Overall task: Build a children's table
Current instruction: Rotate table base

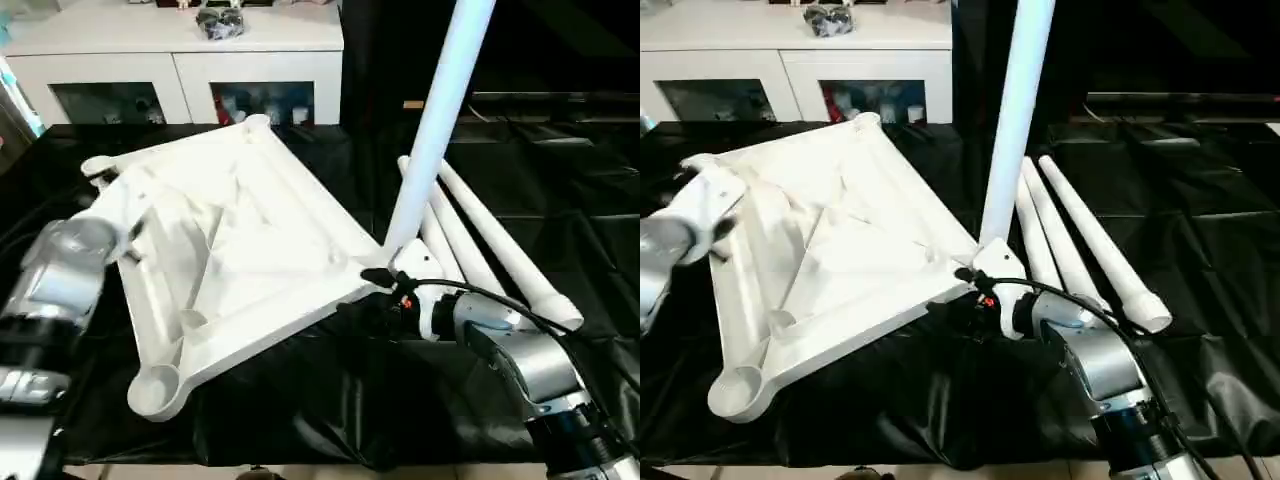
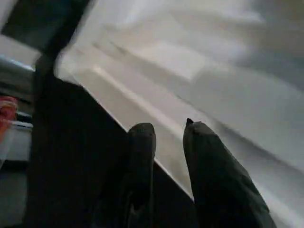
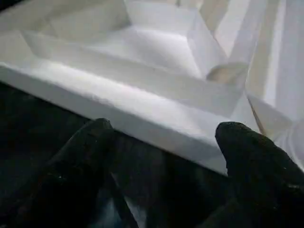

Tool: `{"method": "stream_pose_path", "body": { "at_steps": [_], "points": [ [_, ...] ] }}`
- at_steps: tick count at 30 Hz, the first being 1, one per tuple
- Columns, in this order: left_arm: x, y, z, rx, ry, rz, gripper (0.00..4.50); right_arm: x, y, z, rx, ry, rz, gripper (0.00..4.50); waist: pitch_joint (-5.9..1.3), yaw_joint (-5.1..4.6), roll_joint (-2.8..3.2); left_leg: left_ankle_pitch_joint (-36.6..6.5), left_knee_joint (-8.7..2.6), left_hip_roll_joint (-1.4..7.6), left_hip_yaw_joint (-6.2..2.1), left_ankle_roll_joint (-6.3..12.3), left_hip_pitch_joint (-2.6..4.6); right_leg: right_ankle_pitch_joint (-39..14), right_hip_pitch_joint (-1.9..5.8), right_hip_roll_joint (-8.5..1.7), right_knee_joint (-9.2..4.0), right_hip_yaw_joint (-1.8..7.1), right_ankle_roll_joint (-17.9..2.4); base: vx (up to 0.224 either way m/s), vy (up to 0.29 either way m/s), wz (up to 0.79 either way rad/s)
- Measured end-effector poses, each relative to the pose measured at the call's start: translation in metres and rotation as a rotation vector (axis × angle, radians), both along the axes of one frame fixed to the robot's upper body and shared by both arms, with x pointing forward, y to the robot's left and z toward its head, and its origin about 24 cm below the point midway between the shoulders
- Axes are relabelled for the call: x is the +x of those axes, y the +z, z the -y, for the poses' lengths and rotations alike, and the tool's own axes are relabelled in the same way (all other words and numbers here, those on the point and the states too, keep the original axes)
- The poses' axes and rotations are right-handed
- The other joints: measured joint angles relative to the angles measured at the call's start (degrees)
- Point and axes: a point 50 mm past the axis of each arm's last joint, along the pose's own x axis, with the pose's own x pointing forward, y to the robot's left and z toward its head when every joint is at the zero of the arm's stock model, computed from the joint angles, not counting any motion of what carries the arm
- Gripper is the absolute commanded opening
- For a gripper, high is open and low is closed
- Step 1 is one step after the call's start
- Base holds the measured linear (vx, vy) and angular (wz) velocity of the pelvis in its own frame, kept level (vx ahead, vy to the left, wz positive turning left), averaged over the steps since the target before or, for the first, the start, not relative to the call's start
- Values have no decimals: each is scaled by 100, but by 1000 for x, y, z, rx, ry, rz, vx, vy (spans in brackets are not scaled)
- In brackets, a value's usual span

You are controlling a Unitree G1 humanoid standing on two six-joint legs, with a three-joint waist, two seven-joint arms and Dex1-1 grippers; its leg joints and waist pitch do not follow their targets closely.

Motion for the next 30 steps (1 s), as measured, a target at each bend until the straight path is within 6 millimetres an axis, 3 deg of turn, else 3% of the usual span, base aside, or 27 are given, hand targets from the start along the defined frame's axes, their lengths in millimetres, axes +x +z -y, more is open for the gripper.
{"method": "stream_pose_path", "body": {
  "at_steps": [1, 6, 10, 15, 22, 26, 30],
  "points": [
    [-2, -4, 1, -10, -14, -23, 83, -1, -1, 1, -8, 5, -9, 355, -1, 0, -3, 0, 1, 0, 0, 0, 0, 0, 0, 0, 0, 0, 0, 0, 0, 0],
    [-10, -22, 11, -43, -101, -151, 48, -5, -6, -1, -48, 46, -34, 341, -2, -2, -14, 0, 4, 0, -1, 0, 0, 0, 0, 0, 3, 1, 0, 0, 0, 0],
    [-14, -24, 11, -23, -131, -205, 7, -3, -12, -5, -74, 40, -50, 293, -2, -16, -13, 0, 5, 0, -2, 0, 4, 0, 0, 0, 12, 1, 0, 0, 0, 0],
    [-27, -30, 13, -4, -237, -332, 0, 7, -30, -14, -138, -23, -69, 249, -1, -54, -11, 1, 5, 0, -4, -3, 11, 2, -3, 0, 17, 2, -4, 0, 0, 0],
    [-42, -30, 26, -34, -405, -463, 0, 24, -34, -30, -151, -59, -13, 195, -1, -65, -12, 3, -1, 0, -7, -16, 30, 6, 1, 0, 27, 3, -10, 0, 0, 0],
    [-53, -28, 45, -117, -537, -510, 0, 32, -34, -31, -167, -82, 6, 150, -1, -54, -15, 7, 7, -1, -8, -23, 33, 8, 0, 0, 48, 9, -14, 0, 0, 0],
    [-60, -27, 63, -197, -649, -524, 0, 34, -35, -32, -169, -83, 12, 136, 1, -40, -20, 9, 9, -1, -8, -26, 36, -1, -2, 0, 64, 11, 2, 0, 0, 0]
  ]
}}
